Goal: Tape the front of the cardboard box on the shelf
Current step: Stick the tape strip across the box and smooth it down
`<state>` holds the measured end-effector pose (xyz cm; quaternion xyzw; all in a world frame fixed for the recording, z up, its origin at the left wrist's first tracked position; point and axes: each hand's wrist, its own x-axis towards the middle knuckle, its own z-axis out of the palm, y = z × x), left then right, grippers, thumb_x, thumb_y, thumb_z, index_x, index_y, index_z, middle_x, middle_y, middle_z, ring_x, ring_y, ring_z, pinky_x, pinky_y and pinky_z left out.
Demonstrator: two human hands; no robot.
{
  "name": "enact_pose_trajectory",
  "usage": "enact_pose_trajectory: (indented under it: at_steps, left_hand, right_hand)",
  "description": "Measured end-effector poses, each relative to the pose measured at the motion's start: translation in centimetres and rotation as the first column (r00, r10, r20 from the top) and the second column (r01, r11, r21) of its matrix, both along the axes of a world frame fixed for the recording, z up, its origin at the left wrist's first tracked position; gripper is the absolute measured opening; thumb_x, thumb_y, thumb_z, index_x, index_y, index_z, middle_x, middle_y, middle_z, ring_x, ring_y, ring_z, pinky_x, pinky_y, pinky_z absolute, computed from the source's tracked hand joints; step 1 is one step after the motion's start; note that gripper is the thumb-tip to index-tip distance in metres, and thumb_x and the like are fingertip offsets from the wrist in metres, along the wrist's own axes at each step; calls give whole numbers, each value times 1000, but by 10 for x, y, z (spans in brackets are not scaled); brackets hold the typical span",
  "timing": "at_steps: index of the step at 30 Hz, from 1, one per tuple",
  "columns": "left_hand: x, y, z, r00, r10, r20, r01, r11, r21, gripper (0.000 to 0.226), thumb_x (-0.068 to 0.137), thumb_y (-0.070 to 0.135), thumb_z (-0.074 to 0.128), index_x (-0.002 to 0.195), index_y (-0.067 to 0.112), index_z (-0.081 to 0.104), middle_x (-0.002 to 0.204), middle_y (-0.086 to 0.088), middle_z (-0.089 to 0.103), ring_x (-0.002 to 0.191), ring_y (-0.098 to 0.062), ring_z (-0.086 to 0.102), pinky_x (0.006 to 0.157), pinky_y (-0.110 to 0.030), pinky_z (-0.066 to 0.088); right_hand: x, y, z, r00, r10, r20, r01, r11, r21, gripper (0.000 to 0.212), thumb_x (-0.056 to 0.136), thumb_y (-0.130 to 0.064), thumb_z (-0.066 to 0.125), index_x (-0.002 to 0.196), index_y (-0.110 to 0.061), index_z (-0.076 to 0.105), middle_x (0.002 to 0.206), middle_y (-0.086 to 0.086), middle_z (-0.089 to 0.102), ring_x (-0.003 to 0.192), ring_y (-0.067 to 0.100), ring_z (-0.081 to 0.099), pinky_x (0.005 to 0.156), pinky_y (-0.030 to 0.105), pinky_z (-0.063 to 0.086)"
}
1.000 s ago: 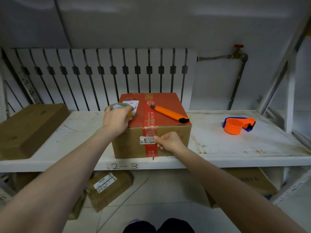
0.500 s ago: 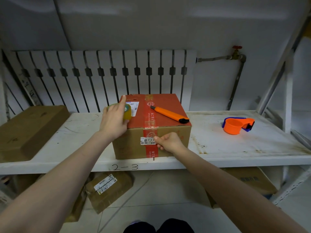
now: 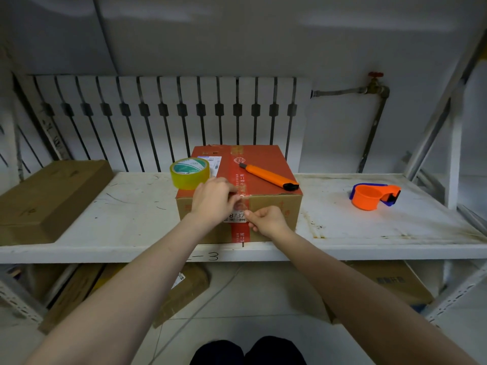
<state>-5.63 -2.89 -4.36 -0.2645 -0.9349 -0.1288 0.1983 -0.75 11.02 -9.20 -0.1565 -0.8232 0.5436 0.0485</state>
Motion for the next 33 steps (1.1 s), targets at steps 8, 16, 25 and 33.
enact_pose_trajectory:
  at_steps: [8,16,25,33]
  left_hand:
    - [-3,0,3,999,29,-19,-30,999,-26,32,78,37,65,107,26,69,106,5,67,106,-20,51,87,-38,41]
    - [2,4,-3,1000,15,-6,-15,999,-48,40,71,35,71,106,20,60,106,1,59,107,-22,48,86,-38,40]
    - [6,-2,-10,999,-11,-32,10,999,-45,43,72,29,72,110,19,56,112,0,57,110,-23,46,88,-38,39]
    - [6,-9,-24,992,-45,-120,38,997,-64,41,73,28,68,111,21,52,115,1,57,111,-24,47,86,-37,38]
  right_hand:
    - [-2,-3,-4,999,-52,-10,51,997,-57,31,84,-35,67,62,-13,65,61,-2,64,62,11,58,78,35,52]
    - [9,0,7,998,-10,61,16,995,-97,22,85,-29,66,72,-11,65,63,-2,62,57,8,55,60,23,44]
    - [8,9,51,902,175,-394,204,632,748,17,89,-31,55,91,-16,64,90,0,65,85,18,59,65,31,48]
    - [-17,22,7,845,353,-402,256,393,883,50,68,-46,75,106,-18,58,103,2,61,95,22,56,80,35,44]
